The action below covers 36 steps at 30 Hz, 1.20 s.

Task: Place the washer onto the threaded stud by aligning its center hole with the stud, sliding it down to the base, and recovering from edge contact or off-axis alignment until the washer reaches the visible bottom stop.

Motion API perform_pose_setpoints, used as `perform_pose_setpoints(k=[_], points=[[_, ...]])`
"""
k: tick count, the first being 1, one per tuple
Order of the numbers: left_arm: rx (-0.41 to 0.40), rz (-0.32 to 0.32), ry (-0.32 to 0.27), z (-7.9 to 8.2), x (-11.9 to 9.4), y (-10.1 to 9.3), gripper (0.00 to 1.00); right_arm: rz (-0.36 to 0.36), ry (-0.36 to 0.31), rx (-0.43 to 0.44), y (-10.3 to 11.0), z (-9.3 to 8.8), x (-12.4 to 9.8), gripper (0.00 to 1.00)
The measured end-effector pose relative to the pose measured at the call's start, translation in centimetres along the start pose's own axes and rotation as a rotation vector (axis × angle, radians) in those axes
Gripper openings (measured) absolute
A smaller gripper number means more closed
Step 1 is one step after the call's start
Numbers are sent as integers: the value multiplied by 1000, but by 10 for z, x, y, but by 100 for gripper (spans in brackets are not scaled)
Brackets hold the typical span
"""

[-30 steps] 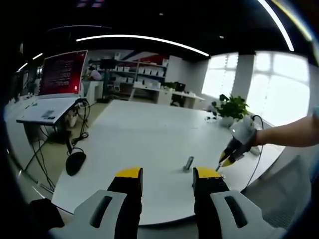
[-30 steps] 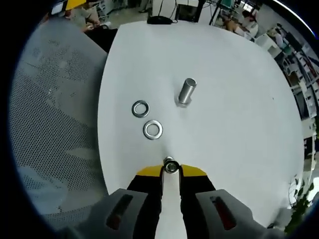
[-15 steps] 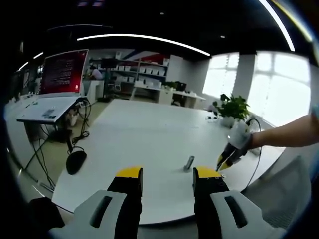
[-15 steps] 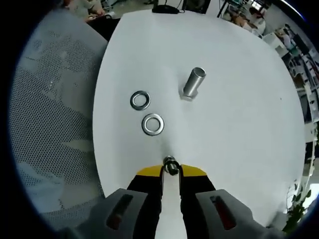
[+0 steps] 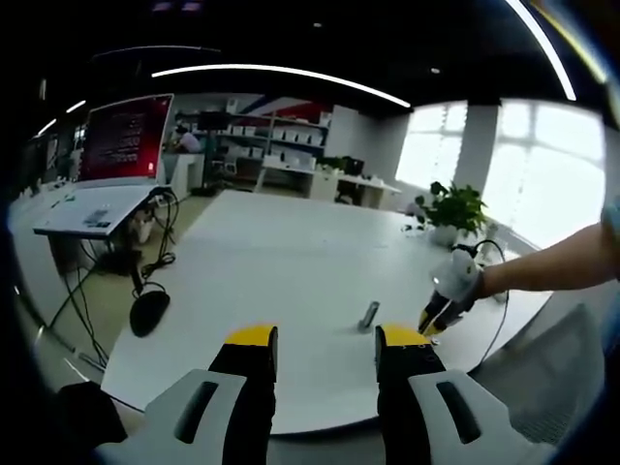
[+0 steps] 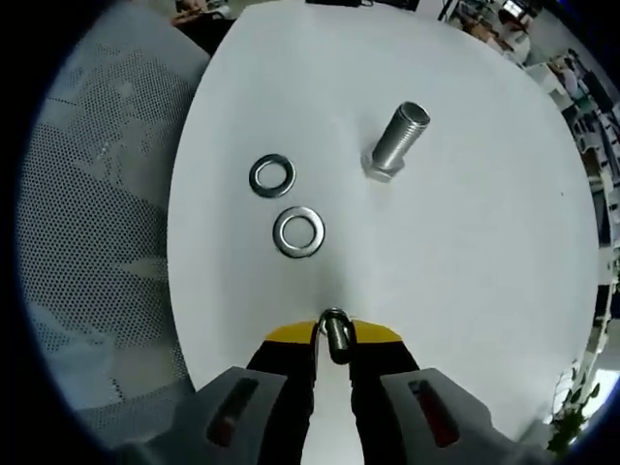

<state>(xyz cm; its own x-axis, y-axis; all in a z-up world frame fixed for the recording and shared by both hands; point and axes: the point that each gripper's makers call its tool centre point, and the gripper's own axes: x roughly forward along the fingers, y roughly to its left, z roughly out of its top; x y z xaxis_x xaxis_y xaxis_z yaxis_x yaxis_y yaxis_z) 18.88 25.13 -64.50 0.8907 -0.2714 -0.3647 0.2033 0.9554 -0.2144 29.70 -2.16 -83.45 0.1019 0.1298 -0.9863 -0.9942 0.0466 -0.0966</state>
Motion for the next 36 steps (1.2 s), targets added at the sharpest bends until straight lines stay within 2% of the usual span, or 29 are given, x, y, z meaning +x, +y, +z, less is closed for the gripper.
perform_pose_setpoints(k=[2,4,7,14,20,24,30,34,36], points=[[0,1,0,0,0,0,38,16,20,-8,2,-3,3,14],[-1,2,-1,0,0,0,38,-5,11,5,-1,0,2,16],[-1,3,-2,0,0,0,38,-31,2,47,-4,1,1,28],[2,2,-2,0,0,0,38,-53,-37,84,-8,-5,-13,30],[4,-1,-5,1,-1,-1,38,-70,-119,161,-9,-11,-29,29],[6,-3,-5,1,0,-1,38,-97,-202,202,-11,-12,-38,28],[8,-5,-4,1,0,-2,38,-101,-229,221,-7,-20,-42,27],[6,-5,-1,0,0,-2,38,-79,-224,225,0,-25,-38,27],[6,-5,0,0,-1,-2,38,-45,-217,220,7,-27,-34,27]])
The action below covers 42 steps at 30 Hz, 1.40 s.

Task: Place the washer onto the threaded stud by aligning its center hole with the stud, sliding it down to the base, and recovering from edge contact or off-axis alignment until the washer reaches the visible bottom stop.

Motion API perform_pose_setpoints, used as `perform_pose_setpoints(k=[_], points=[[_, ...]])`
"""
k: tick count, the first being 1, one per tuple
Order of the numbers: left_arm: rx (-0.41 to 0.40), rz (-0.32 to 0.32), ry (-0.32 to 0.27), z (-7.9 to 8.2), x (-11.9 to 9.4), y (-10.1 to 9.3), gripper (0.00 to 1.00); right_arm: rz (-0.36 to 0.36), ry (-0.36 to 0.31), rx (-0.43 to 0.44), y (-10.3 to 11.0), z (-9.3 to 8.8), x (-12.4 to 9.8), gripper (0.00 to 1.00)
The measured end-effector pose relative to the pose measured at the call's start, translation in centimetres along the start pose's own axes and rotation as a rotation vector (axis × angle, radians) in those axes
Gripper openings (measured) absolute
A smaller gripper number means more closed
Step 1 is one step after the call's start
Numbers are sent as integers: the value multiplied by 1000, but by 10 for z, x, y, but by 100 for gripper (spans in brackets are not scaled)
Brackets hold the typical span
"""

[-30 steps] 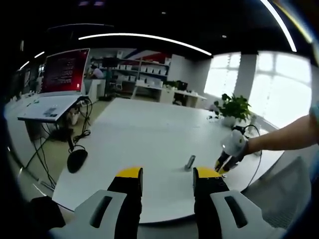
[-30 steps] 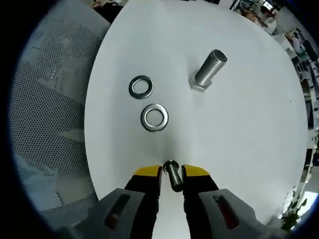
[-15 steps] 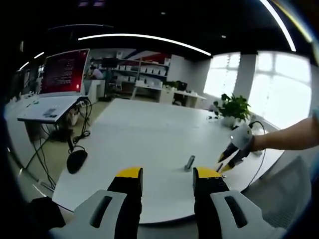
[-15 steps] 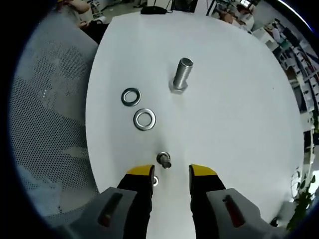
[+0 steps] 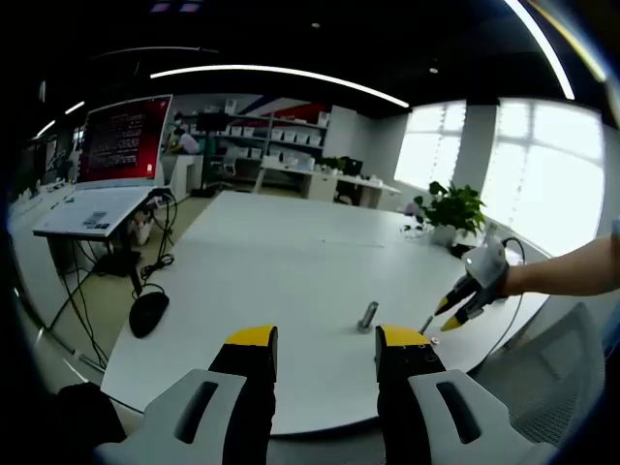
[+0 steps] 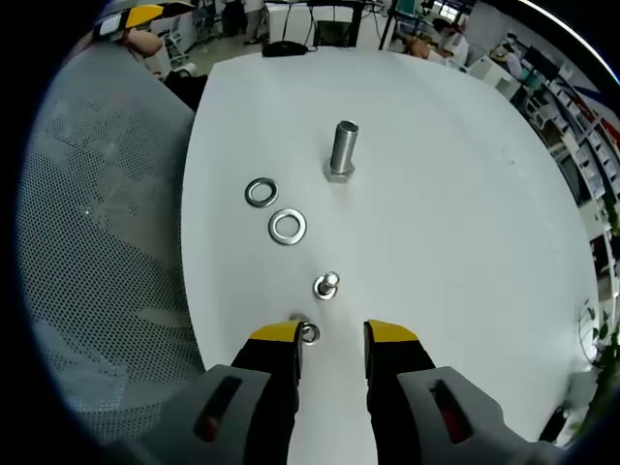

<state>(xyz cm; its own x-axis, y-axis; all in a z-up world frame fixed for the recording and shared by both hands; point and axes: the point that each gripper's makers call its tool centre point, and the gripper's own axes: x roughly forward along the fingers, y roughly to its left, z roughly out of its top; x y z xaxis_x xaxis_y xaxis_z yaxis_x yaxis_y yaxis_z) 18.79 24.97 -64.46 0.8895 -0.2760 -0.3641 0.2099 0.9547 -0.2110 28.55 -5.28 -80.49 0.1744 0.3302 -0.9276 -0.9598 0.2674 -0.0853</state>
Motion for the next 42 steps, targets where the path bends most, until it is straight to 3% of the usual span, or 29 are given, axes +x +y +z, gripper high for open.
perform_pose_setpoints(k=[6,33,38,40,42], points=[[2,-1,4,-1,0,0,39,86,78,-46,18,-17,10,25],[1,0,11,-2,1,0,39,118,161,-151,15,-23,32,15],[1,1,9,-1,1,1,39,114,162,-136,14,-23,31,14],[0,1,9,-1,1,1,39,109,161,-146,13,-24,30,4],[0,1,9,-1,1,1,39,94,152,-132,9,-23,29,3]])
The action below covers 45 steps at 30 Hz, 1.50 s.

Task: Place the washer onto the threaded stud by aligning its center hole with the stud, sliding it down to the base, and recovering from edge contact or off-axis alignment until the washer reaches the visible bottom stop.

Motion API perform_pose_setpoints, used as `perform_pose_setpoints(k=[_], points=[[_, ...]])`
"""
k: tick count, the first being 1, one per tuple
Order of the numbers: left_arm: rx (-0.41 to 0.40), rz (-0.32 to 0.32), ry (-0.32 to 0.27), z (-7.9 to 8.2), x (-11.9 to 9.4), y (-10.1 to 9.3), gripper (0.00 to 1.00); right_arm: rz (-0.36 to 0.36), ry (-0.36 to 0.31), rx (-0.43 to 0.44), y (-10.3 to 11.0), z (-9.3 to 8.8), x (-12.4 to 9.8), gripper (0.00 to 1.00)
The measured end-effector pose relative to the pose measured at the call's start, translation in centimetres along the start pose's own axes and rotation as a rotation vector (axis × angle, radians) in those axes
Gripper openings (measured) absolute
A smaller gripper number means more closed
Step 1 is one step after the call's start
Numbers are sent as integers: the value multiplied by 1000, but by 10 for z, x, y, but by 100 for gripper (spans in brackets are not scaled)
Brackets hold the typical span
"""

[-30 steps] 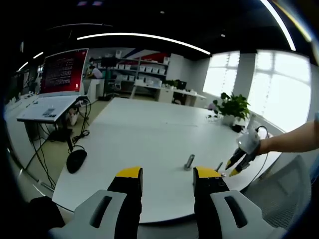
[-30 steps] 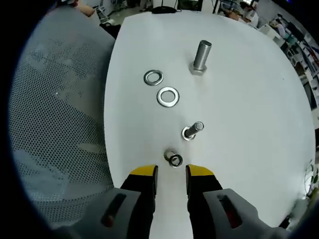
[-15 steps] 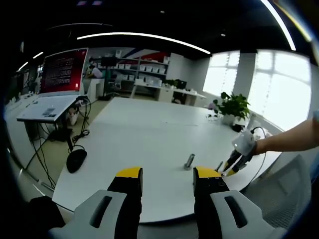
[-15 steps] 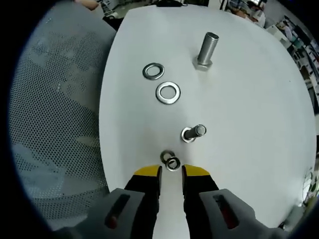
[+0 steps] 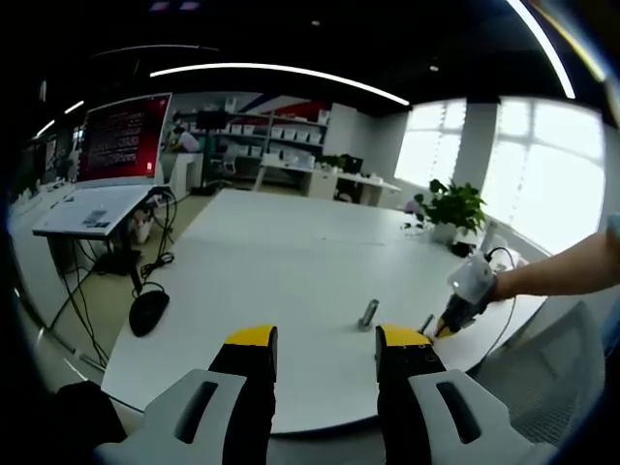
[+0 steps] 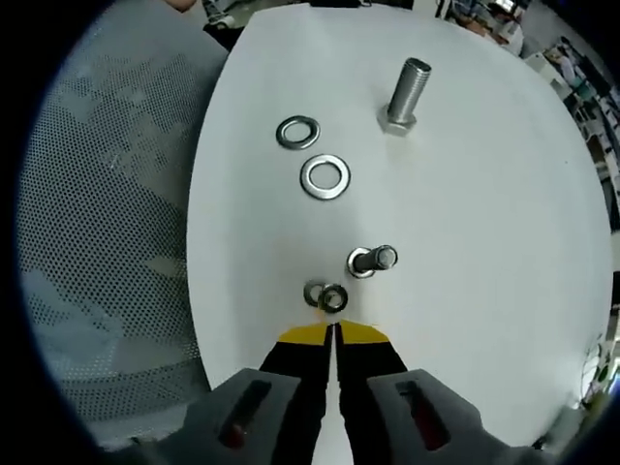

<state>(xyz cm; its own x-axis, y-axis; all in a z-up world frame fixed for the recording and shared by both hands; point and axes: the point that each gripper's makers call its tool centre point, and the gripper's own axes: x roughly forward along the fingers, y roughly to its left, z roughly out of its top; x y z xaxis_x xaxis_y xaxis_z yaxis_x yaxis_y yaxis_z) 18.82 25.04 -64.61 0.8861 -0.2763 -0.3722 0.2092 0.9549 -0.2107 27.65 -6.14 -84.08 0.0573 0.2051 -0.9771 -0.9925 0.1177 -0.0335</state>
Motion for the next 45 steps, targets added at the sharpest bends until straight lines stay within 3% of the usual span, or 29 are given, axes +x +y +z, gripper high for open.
perform_pose_setpoints(k=[4,10,17,24,30,36,45], points=[[1,0,0,0,0,0,39,4,1,36,-2,-1,0,13],[2,0,0,0,0,0,39,12,-46,55,2,14,-3,13],[0,1,-2,0,0,0,38,62,-38,64,22,25,4,14],[-1,1,-2,0,0,0,38,15,-3,2,18,23,7,16],[-1,1,-3,0,0,0,38,-17,-19,27,9,23,2,16],[-1,2,-4,1,-1,0,38,19,5,49,14,18,5,16],[-1,2,-1,0,-1,0,38,17,-6,48,16,23,7,18]])
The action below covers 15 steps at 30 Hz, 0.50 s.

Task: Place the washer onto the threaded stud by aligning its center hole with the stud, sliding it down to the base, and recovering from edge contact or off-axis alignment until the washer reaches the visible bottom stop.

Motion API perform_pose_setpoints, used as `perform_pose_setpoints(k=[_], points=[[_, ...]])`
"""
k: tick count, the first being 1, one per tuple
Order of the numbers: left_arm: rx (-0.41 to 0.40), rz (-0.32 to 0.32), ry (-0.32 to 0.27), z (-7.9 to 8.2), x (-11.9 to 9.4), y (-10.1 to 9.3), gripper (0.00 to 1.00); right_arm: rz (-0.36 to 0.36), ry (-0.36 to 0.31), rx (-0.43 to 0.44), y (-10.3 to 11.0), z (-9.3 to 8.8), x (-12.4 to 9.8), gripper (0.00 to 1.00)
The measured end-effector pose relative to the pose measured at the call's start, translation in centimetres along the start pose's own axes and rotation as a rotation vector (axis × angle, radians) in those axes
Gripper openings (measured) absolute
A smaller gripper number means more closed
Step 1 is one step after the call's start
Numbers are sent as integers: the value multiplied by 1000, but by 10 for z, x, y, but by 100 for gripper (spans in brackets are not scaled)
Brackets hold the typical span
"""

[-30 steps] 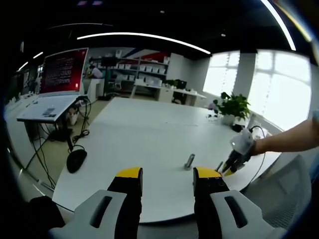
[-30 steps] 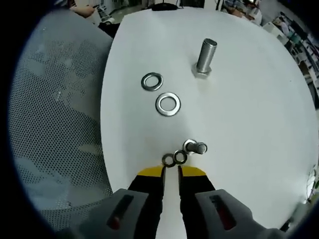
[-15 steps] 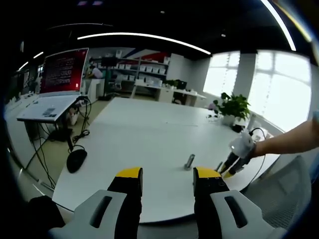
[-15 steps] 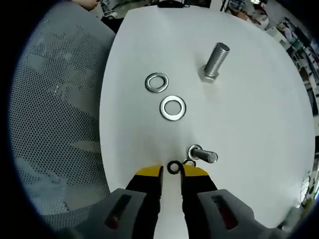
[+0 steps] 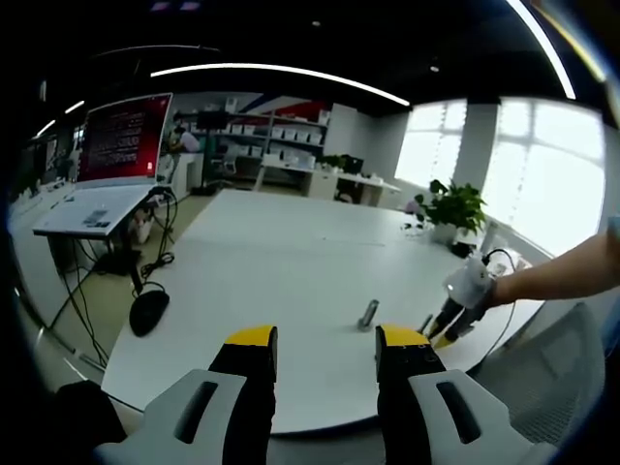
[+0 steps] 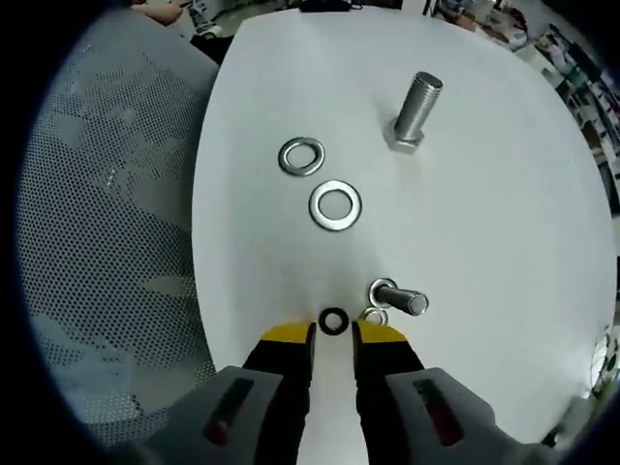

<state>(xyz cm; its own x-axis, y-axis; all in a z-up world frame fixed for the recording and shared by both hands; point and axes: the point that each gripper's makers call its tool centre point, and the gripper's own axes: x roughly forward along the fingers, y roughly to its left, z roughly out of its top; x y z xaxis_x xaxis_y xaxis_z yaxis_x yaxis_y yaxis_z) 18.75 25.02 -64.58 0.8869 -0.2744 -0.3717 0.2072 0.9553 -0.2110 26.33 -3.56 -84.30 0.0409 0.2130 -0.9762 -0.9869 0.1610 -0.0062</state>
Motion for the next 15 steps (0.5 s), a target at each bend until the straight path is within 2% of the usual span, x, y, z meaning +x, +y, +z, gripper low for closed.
perform_pose_setpoints(k=[12,15], points=[[1,-2,2,0,1,0,38,-15,-21,40,-3,1,0,15],[1,-2,0,1,1,0,38,-20,-6,11,-1,0,0,14]])
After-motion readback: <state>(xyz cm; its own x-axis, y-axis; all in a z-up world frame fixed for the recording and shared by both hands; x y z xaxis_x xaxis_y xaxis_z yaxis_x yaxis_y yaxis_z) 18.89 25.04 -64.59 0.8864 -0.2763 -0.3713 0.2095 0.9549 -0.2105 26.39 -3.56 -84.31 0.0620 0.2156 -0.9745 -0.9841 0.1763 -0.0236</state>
